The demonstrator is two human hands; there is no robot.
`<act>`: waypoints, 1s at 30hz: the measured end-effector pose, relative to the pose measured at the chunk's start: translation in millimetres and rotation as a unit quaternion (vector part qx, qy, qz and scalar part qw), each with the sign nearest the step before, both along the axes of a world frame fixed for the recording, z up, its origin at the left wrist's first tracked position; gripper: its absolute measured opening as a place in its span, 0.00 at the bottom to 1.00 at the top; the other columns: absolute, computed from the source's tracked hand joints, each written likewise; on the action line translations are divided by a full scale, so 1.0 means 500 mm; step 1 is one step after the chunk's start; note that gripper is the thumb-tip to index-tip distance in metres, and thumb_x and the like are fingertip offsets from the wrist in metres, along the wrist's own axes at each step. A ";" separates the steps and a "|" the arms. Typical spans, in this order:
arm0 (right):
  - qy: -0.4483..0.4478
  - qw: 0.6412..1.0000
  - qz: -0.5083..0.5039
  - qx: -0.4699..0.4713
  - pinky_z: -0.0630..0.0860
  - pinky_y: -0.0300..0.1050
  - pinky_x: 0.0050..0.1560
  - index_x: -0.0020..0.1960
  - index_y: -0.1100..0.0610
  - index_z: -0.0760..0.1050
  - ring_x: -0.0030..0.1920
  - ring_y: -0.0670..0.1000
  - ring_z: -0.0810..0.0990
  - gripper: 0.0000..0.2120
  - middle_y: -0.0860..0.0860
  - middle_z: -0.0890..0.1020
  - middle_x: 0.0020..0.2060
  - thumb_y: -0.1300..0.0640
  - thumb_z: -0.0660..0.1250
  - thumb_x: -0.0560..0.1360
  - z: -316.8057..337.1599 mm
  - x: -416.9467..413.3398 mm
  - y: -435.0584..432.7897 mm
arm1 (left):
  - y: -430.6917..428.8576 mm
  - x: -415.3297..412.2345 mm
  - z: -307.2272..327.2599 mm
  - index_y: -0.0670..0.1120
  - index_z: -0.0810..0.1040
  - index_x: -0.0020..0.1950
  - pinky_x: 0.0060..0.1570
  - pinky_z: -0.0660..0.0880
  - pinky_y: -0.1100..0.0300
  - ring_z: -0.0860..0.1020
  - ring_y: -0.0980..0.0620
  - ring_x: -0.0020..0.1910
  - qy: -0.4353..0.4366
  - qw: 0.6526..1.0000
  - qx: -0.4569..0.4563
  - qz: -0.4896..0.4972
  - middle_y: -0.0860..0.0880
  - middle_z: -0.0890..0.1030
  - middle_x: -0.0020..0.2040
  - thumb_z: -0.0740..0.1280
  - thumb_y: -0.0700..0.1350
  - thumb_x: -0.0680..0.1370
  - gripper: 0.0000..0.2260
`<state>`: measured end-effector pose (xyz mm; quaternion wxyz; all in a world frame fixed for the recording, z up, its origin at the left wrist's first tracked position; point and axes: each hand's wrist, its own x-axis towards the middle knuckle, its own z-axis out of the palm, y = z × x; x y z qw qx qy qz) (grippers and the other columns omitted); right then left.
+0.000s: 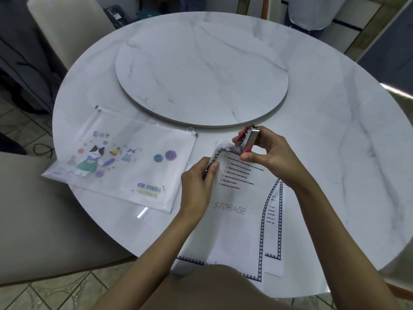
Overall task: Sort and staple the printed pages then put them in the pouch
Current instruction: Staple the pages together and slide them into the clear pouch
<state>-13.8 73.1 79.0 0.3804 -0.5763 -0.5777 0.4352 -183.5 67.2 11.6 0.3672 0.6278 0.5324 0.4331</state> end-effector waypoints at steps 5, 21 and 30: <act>-0.002 1.000 -0.010 -0.002 0.72 0.50 0.65 0.53 0.53 0.75 0.56 0.47 0.80 0.19 0.49 0.83 0.51 0.63 0.74 0.65 -0.007 0.011 0.001 | 0.000 0.000 0.000 0.55 0.62 0.32 0.29 0.63 0.70 0.66 0.61 0.26 -0.010 1.000 0.006 0.002 0.56 0.63 0.24 0.63 0.44 0.79 0.18; 0.003 1.000 -0.007 -0.006 0.74 0.39 0.60 0.53 0.51 0.76 0.53 0.43 0.80 0.18 0.43 0.83 0.46 0.64 0.74 0.66 -0.009 -0.010 0.008 | -0.009 0.000 0.008 0.47 0.72 0.38 0.30 0.63 0.71 0.68 0.62 0.29 -0.016 1.000 0.012 -0.023 0.56 0.67 0.27 0.63 0.44 0.79 0.10; -0.003 0.999 0.025 -0.035 0.75 0.33 0.56 0.52 0.46 0.74 0.49 0.37 0.80 0.21 0.43 0.82 0.46 0.65 0.74 0.66 -0.003 -0.022 0.007 | -0.012 0.003 0.013 0.47 0.71 0.38 0.31 0.63 0.72 0.68 0.62 0.30 -0.018 0.999 0.017 -0.023 0.56 0.67 0.27 0.63 0.42 0.79 0.10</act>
